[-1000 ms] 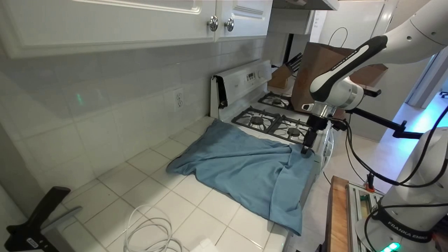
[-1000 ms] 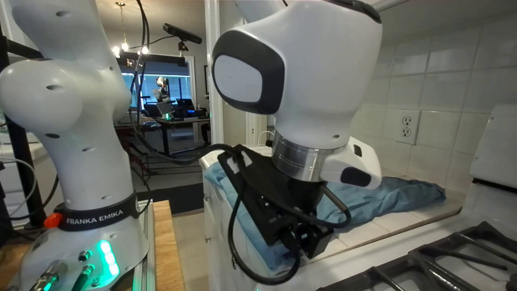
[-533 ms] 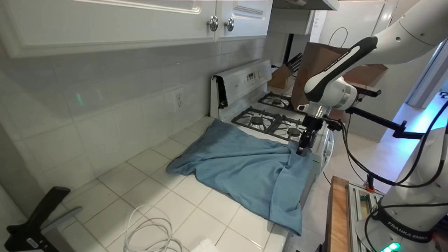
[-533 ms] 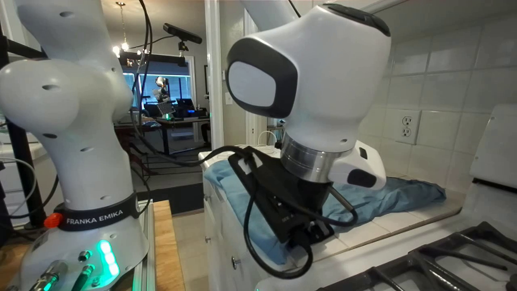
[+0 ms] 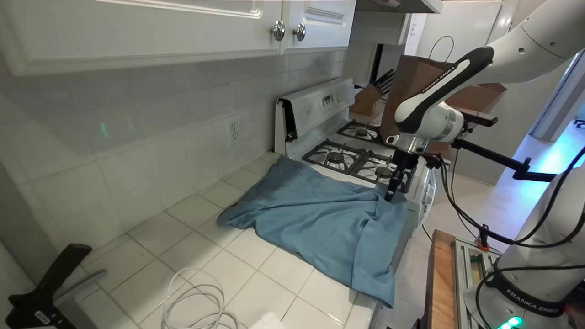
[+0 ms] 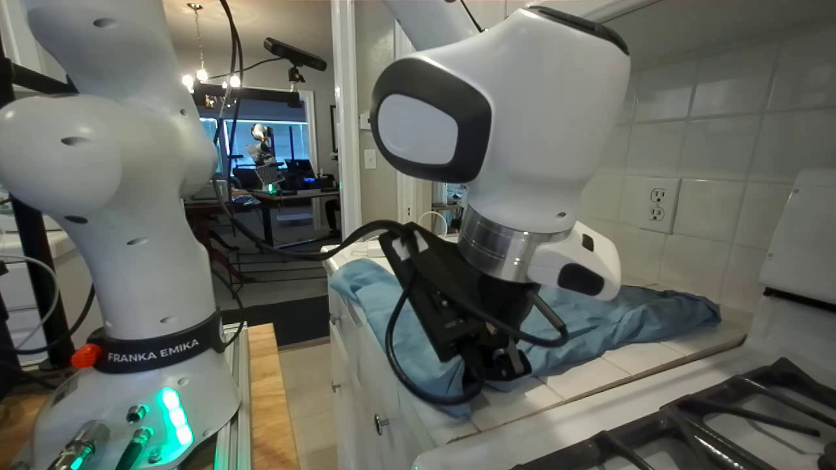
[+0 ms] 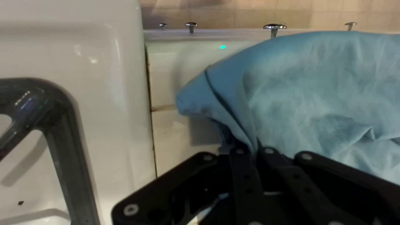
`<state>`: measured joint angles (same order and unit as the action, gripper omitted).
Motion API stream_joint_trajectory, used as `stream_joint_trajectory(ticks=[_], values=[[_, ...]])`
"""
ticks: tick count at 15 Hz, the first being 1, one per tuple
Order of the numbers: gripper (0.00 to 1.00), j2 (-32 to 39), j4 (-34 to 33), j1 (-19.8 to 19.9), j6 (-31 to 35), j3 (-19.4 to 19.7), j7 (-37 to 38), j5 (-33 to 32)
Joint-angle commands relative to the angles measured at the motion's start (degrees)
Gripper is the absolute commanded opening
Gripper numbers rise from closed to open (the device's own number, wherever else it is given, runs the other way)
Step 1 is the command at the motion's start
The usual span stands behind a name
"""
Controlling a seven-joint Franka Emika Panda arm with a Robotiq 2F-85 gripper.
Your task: Fold the blue cloth slightly once
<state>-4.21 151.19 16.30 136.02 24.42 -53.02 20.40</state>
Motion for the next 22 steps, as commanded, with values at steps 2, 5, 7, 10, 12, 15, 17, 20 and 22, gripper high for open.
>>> stream_joint_trajectory(ticks=[2, 5, 7, 10, 12, 15, 17, 20, 22], values=[[0.01, -7.6, 1.9, -0.5, 1.6, -6.2, 19.5, -14.1], [0.01, -12.9, 2.6, -3.3, -1.9, -11.7, 27.4, -21.5], [0.01, -16.4, 3.6, -6.6, -5.0, -14.9, 29.4, -21.9], [0.01, -20.3, 4.5, -11.9, -9.0, -18.4, 30.5, -19.7], [0.01, -22.1, 4.5, -15.0, -11.1, -20.1, 31.2, -19.4], [0.01, -24.5, 4.7, -19.3, -13.9, -22.1, 30.9, -19.1], [0.01, -25.0, 4.4, -21.9, -15.2, -23.1, 30.3, -18.7], [0.01, -24.7, 3.7, -25.5, -15.8, -24.7, 29.9, -18.4], [0.01, -23.3, 3.3, -27.8, -14.7, -25.4, 29.3, -17.9]])
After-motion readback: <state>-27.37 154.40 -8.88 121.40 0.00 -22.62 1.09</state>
